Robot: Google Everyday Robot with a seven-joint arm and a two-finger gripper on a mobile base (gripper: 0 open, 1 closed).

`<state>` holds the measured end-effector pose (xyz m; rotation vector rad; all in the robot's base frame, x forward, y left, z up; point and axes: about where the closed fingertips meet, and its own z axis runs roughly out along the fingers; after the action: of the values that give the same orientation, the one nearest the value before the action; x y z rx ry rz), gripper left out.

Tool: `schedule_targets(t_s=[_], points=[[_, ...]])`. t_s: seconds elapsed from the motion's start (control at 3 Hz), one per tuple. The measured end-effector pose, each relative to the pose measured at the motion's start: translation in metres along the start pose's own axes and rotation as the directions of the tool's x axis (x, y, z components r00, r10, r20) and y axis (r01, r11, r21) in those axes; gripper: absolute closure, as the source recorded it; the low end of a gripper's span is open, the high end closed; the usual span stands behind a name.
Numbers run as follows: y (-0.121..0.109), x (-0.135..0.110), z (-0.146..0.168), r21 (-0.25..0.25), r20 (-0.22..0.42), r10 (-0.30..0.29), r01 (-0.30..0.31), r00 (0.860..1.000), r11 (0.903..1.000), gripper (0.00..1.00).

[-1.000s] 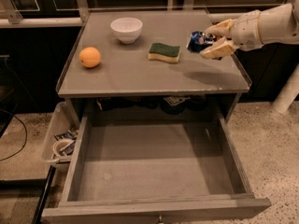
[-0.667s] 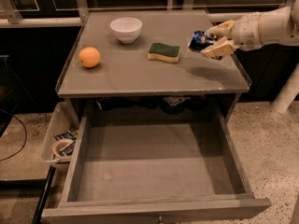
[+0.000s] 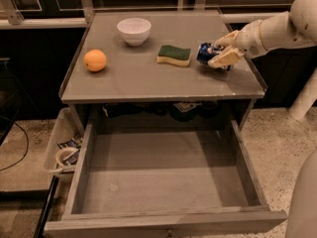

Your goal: Pick pepsi can from top drawer and place on counter

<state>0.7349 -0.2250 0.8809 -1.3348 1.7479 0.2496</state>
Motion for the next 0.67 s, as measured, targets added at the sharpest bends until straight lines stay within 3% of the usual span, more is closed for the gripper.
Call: schedule_targets(t_s=[0.33, 0.67], points=[[0.0079, 0.0071, 0.0175, -0.033, -0.060, 0.017, -0.019, 0.998, 0.9993, 1.00], [0.0081, 0.0076, 0.0184, -0.034, -0.062, 0.019, -0.021, 0.998, 0.9992, 0.82]])
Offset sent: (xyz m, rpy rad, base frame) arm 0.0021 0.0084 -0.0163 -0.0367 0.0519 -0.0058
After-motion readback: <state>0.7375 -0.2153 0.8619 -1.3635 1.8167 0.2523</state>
